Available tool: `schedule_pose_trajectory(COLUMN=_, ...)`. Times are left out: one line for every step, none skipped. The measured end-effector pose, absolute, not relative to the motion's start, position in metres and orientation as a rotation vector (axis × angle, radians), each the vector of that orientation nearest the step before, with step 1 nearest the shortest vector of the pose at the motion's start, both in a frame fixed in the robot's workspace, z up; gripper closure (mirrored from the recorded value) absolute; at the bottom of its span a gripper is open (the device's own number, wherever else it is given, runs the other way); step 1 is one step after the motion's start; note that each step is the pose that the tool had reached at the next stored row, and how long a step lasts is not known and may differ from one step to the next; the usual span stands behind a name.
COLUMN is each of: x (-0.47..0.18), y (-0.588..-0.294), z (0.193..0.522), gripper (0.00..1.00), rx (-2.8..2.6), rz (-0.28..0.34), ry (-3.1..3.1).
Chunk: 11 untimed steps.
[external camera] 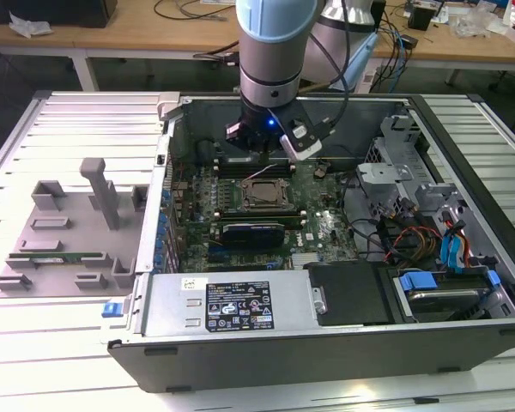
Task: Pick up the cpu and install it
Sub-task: 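Install the first cpu locking lever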
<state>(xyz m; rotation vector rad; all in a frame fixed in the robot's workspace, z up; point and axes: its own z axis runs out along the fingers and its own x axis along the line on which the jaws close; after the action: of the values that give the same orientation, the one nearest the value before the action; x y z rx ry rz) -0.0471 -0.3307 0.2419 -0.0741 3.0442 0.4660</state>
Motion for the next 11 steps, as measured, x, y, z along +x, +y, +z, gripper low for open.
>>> schedule_pose_trajectory(x=-0.047, y=-0.331, z=0.24, gripper=0.89, rx=-0.073, rz=0.466, ry=3.044)
schedule_pose_trajectory(x=-0.047, y=-0.331, z=0.239, gripper=0.89, rx=-0.073, rz=0.466, ry=3.044)
schedule_pose_trajectory(x=-0.047, y=-0.331, z=0.237, gripper=0.89, rx=-0.072, rz=0.466, ry=3.044)
schedule_pose_trajectory(x=-0.047, y=-0.331, z=0.237, gripper=0.89, rx=-0.072, rz=0.466, ry=3.044)
schedule_pose_trajectory(x=-0.047, y=-0.331, z=0.236, gripper=0.89, rx=-0.072, rz=0.466, ry=3.044)
schedule_pose_trajectory(x=-0.047, y=-0.331, z=0.235, gripper=0.89, rx=-0.072, rz=0.466, ry=3.044)
schedule_pose_trajectory(x=-0.047, y=-0.331, z=0.234, gripper=0.89, rx=-0.071, rz=0.466, ry=3.044)
schedule_pose_trajectory(x=-0.047, y=-0.331, z=0.233, gripper=0.89, rx=-0.071, rz=0.466, ry=3.044)
schedule_pose_trajectory(x=-0.047, y=-0.331, z=0.232, gripper=0.89, rx=-0.071, rz=0.466, ry=3.044)
schedule_pose_trajectory(x=-0.047, y=-0.331, z=0.228, gripper=0.89, rx=-0.069, rz=0.466, ry=3.044)
schedule_pose_trajectory(x=-0.047, y=-0.331, z=0.223, gripper=0.89, rx=-0.068, rz=0.466, ry=3.044)
